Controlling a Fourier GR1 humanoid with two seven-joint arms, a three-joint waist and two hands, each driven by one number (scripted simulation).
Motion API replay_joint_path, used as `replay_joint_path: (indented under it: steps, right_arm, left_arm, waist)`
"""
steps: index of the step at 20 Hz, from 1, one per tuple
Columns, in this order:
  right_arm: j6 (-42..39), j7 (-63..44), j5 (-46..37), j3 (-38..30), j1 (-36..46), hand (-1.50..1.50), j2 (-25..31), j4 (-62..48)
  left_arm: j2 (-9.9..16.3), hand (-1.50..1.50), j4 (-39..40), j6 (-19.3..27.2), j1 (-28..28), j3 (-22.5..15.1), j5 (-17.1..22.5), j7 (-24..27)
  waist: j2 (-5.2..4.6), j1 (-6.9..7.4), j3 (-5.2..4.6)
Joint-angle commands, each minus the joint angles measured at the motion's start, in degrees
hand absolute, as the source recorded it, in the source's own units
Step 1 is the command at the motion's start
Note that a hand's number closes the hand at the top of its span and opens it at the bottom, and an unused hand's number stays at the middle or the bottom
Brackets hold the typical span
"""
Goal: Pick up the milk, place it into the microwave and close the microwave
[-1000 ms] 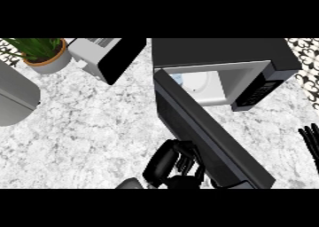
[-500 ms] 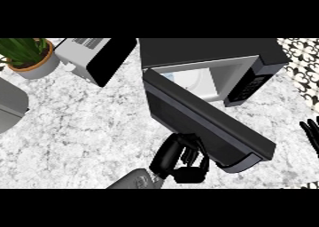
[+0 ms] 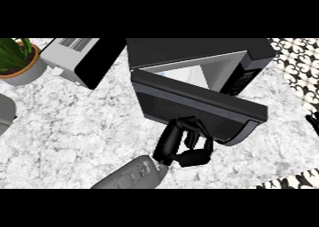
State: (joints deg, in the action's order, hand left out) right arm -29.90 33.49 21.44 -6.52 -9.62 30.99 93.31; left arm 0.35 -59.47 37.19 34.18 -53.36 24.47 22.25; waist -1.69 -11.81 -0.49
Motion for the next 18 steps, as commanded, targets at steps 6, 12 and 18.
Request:
replay_joint_path:
  steps: [6,12,18]
  right_arm:
    - [-2.0,-1.5,4.2,-2.1,2.7,-1.50,3.2,2.9]
    - [1.6,-1.1,-0.1,-8.5,7.8,-1.50,9.3,4.8]
    - [4.6,0.2,-5.5,-11.1,11.0,1.50,12.4,5.0]
  left_arm:
    - [-0.3,-1.50,3.0,9.4,7.1,3.4,8.5,1.2]
    - [-0.3,-1.50,6.2,13.3,11.0,4.5,12.5,-0.5]
    - [-0.3,-1.50,6.2,15.4,14.2,8.5,17.1,1.2]
  waist:
    - [-0.81,-2.67,0.15]
    - [-1.02,-5.00,0.13]
    - [-2.24,-5.01,0.13]
